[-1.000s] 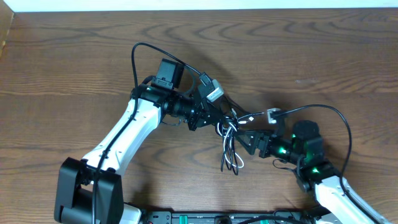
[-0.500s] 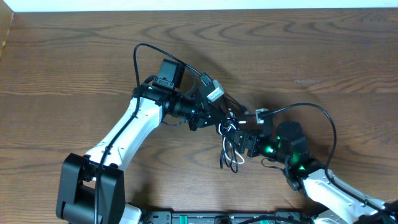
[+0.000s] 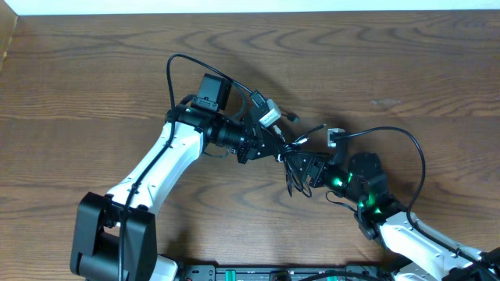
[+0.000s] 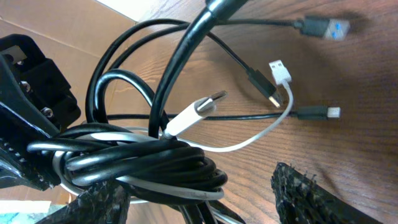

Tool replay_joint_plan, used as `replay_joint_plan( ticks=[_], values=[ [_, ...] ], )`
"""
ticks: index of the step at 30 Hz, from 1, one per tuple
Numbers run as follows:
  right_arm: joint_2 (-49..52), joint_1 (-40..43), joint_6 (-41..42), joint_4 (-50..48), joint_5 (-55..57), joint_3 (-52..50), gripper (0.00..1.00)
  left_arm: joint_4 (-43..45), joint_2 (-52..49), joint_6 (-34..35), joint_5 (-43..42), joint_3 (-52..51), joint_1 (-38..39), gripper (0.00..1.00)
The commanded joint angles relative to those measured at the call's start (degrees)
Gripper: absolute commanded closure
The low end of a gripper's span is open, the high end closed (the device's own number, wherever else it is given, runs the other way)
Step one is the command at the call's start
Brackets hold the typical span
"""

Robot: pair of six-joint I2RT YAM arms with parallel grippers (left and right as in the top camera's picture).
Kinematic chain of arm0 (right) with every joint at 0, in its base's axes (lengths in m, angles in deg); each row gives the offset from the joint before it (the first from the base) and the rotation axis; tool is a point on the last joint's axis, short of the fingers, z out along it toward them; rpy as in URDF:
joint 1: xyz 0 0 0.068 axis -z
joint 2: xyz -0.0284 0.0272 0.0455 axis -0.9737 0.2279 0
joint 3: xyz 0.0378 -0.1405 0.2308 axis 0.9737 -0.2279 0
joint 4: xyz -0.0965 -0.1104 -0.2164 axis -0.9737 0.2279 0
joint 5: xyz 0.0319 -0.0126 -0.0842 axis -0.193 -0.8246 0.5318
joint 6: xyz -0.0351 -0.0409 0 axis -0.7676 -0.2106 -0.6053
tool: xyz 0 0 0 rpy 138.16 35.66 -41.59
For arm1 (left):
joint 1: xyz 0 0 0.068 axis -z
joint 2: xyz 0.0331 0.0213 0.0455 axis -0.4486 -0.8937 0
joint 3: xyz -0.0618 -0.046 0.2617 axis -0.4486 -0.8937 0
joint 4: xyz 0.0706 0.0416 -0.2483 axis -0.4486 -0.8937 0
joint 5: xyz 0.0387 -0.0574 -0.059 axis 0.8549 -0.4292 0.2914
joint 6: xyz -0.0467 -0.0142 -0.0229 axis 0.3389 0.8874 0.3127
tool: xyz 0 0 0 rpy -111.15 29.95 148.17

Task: Untangle cables

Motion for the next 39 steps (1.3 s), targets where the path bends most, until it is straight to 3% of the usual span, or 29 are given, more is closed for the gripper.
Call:
replay_joint_plan(
  ticks=[1,8,12,14,18,21,30,34,39],
  values=[
    [0.39,-0.74,1.6,-0.33,3.54,0.37,0.29,-0.13,-0.48,-0.31,-3.5,0.52,-0.2,0.93],
    [2.19,-3.02,1.6,-0.63,12.2,0.37,0.26,-0.13,-0.5,-0.33,-6.21,0.52,-0.15,0.93],
    [3.54,-3.56,1.6,-1.81,14.62,0.37,0.31,-0.22,-0.5,-0.33,-6.38,0.52,-0.13,0.92],
    [4.11,-3.56,1.6,-2.32,14.88,0.37,0.41,-0.37,-0.5,-0.33,-6.54,0.52,-0.13,0.92],
    [5.33,-3.54,1.57,-1.16,17.84,0.37,0.79,-0.57,-0.5,-0.33,-6.51,0.52,-0.15,0.93],
    [6.23,-3.56,1.57,1.73,21.03,0.37,0.99,-0.61,-0.5,-0.35,-6.47,0.52,-0.15,0.92],
    [6.49,-3.54,1.6,6.6,21.42,0.37,0.96,-0.55,-0.5,0.44,2.38,0.52,-0.2,0.93],
    [5.11,-2.78,1.57,6.49,14.62,0.42,0.91,-0.22,-0.5,0.87,5.03,0.52,-0.2,0.92],
    [-0.39,-0.63,0.26,11.13,6.19,1.95,0.85,2.89,-0.5,7.43,10.23,0.52,-0.2,0.92]
  ],
)
